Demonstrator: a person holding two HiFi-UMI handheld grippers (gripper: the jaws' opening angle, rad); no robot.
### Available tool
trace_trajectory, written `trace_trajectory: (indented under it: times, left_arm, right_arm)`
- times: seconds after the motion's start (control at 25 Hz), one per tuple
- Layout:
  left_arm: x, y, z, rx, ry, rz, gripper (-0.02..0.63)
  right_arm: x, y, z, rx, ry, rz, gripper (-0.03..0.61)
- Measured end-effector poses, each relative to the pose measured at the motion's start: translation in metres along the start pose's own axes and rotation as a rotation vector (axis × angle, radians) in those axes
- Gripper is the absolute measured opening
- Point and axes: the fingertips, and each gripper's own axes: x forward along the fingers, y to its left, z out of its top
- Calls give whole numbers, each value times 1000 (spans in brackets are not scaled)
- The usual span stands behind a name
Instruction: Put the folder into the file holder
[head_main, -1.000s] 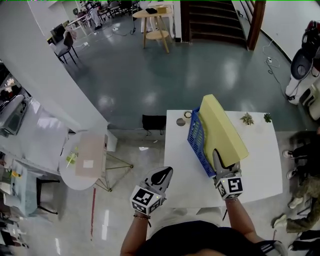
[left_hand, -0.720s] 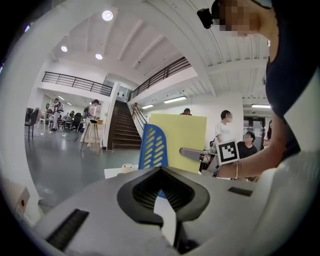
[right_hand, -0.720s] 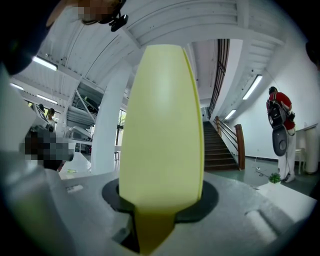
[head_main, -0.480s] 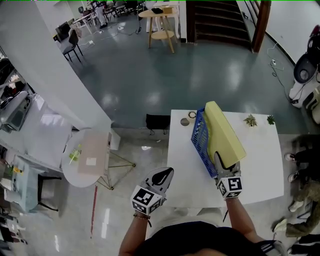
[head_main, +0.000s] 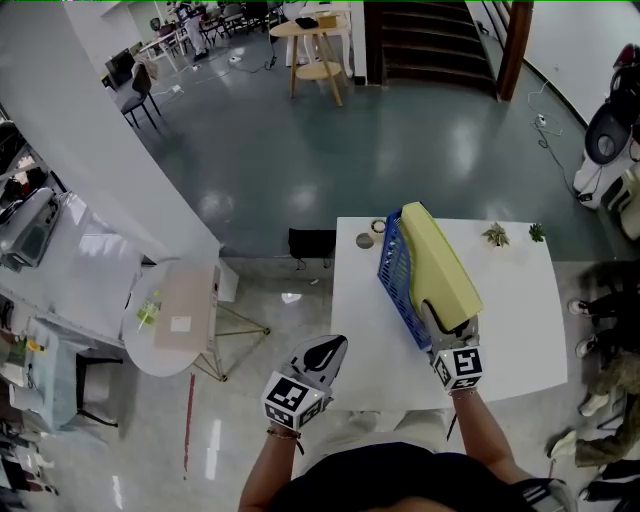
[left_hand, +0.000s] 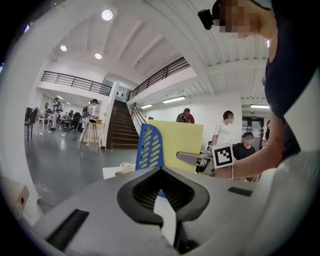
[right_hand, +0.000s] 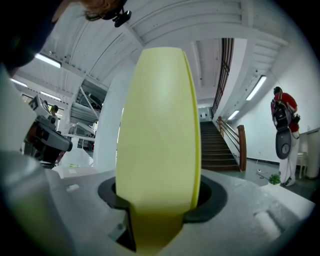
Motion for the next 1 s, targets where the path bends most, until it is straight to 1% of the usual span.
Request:
trace_trajectory:
  times: [0.2,0.4,0.56,0.72,0.76,0.84,1.0]
  left_arm:
    - [2,-6,-4,-1,-2,-17,-2]
    - [7,-21,-3,4,-9,-45,-2]
    - [11,-31,-3,8,-18,-56,-2]
    - [15,-36,-6,0,-17,-38,-2]
    - [16,-37,-8,-8,-17,-30,-2]
    - [17,-37,-9,-29,-32,-17,-2]
    - [18,-38,-6,-34,-61,20,-2]
  right_arm:
    - [-12,-3,17,20,-39,-11,239]
    - [-40,-5,29,31,-52,-28,239]
    - [-68,-7,35,59,-56,-45,235]
    - [-90,-10,35,87,-48,-64,189]
    - [-95,-11,33,95,-47,-71,169]
    - [-106,-13,32,115,-50,-82,104]
    - [-124,-9,40,139,-57,-95,29]
